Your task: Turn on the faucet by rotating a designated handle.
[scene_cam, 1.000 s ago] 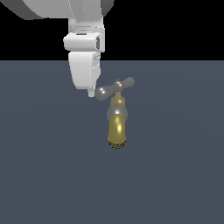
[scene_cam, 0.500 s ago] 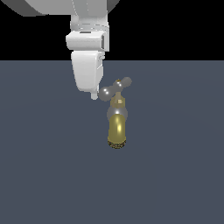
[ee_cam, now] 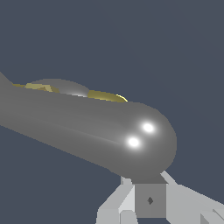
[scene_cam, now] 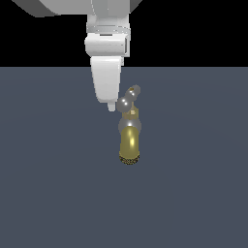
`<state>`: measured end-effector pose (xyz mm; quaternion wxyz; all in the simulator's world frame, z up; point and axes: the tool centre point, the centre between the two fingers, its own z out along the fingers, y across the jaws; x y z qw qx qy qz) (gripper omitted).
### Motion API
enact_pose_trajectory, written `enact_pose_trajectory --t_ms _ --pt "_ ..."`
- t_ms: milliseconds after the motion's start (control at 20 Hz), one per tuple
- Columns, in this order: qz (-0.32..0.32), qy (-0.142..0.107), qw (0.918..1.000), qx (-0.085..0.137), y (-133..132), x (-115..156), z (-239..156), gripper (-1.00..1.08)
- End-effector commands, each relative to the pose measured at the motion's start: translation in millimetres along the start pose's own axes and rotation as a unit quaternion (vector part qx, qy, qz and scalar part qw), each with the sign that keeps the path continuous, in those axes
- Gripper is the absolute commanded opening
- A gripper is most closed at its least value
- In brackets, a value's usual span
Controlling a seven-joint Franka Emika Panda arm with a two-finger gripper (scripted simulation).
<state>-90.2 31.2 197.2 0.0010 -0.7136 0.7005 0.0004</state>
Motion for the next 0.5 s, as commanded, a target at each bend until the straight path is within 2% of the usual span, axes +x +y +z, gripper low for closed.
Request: enact_pose_trajectory --t_ms 0,400,450 --pt "0.02 0.001 0.9998 0.0 1.9 34.2 0.2 -1.0" --pt "0.026 0.001 0.9997 0.0 9.3 86.3 0.0 -1.0" --pt "0.026 0.001 0.9997 0.0 9.3 86.3 0.0 -1.0"
